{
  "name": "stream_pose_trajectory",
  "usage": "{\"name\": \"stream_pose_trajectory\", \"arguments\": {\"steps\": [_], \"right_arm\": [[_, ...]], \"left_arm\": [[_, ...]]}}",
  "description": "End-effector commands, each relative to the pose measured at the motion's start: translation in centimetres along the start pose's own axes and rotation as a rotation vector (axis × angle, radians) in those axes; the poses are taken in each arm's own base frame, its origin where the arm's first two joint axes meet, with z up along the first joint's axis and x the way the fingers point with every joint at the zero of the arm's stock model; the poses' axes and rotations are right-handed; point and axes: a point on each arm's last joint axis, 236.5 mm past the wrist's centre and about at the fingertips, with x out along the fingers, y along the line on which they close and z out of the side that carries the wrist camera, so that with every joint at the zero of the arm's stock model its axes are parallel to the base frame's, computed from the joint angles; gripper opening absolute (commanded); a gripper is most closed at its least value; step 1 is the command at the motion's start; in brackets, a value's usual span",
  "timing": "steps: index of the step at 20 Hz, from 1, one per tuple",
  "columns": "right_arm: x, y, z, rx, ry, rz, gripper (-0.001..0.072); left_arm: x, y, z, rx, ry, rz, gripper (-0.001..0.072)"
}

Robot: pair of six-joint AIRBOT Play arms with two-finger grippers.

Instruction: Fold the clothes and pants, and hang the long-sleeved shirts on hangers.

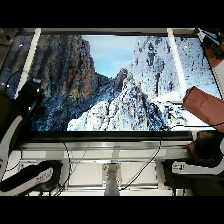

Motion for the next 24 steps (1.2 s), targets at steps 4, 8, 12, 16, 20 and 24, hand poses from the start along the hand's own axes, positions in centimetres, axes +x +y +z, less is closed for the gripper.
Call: {"name": "stream_pose_trajectory", "arguments": {"steps": [4,8,12,16,20,24], "right_arm": [[1.3,-0.9,-1.2,0.029,0.055,0.005,0.0376],[1.3,-0.5,-1.1,0.032,0.055,0.021,0.0377],[1.3,-0.4,-1.2,0.033,0.056,0.025,0.0378],[1.3,-0.4,-1.0,0.033,0.049,0.025,0.0377],[1.3,-0.4,-1.0,0.033,0.048,0.025,0.0377],[1.2,-0.4,-0.9,0.033,0.046,0.025,0.0377]], "left_arm": [[4.4,1.5,-3.5,-0.275,-0.012,-0.134,0.031],[4.9,1.7,-5.2,-0.029,0.05,-0.124,0.0327],[5.1,3.4,-4.5,0.012,0.022,-0.05,0.0596],[5.2,4.0,-3.6,0.024,-0.016,-0.023,0.0607],[5.5,4.4,-4.0,0.046,0.011,0.002,0.0605],[6.6,4.3,-3.8,0.147,0.041,0.027,0.0605]]}}
